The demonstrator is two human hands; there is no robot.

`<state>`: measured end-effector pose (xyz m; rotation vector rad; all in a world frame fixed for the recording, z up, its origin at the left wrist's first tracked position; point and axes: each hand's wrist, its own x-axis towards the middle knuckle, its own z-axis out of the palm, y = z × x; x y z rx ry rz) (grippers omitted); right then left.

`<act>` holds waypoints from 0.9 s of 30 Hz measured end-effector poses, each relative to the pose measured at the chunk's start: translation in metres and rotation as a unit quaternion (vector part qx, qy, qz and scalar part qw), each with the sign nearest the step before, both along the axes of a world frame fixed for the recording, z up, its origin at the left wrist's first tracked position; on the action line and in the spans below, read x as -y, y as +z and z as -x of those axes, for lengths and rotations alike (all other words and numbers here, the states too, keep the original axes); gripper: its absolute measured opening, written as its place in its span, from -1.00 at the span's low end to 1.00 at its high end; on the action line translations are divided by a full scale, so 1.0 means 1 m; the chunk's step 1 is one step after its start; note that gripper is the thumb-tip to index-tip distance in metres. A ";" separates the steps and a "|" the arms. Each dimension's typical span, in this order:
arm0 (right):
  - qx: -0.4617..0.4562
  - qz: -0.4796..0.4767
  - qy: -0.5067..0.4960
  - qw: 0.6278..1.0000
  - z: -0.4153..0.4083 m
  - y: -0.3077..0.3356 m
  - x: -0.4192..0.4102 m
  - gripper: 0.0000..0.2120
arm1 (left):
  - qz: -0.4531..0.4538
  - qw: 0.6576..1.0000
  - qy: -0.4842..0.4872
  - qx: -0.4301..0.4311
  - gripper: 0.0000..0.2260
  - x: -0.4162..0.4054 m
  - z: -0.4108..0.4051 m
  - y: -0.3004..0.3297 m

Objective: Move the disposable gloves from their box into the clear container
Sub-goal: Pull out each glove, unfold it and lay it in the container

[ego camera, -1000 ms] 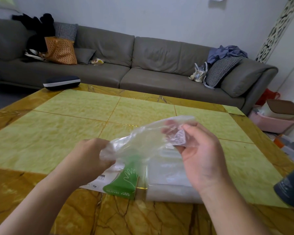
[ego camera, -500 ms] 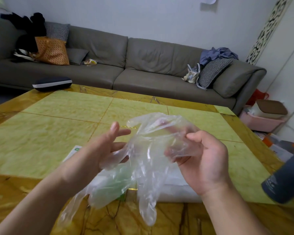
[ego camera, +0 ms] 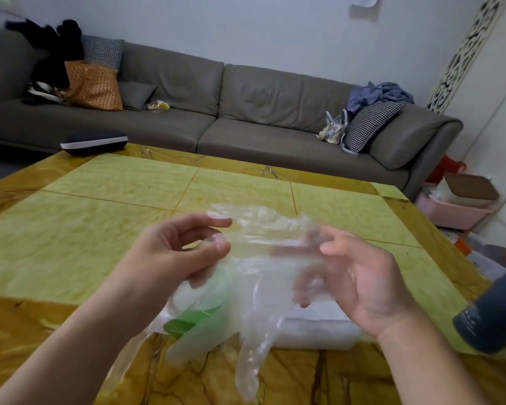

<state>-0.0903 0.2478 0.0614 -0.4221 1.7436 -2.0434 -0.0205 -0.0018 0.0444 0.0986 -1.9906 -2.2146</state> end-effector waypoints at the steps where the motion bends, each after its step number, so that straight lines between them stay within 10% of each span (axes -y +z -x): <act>1: -0.006 -0.026 0.007 1.000 0.000 0.001 -0.001 -0.76 | 0.024 1.000 -0.007 0.003 -0.73 -0.002 -0.001 0.001; 6: -0.046 -0.117 -0.162 0.979 0.009 -0.004 -0.006 -0.94 | 0.168 0.974 0.147 -0.026 -0.77 -0.005 0.002 -0.001; 12: -0.070 -0.254 -0.209 0.942 0.018 -0.015 -0.024 -0.85 | 0.495 0.833 0.128 -0.212 -0.81 -0.055 0.002 0.018; 19: -0.148 -0.426 -0.197 0.871 0.025 -0.025 -0.032 -0.82 | 0.584 0.798 -0.108 0.100 -0.76 -0.109 0.051 -0.024; 27: -0.205 -0.561 -0.203 0.776 0.036 -0.038 -0.038 -0.75 | 0.604 0.754 -0.206 0.153 -0.53 -0.101 0.072 -0.037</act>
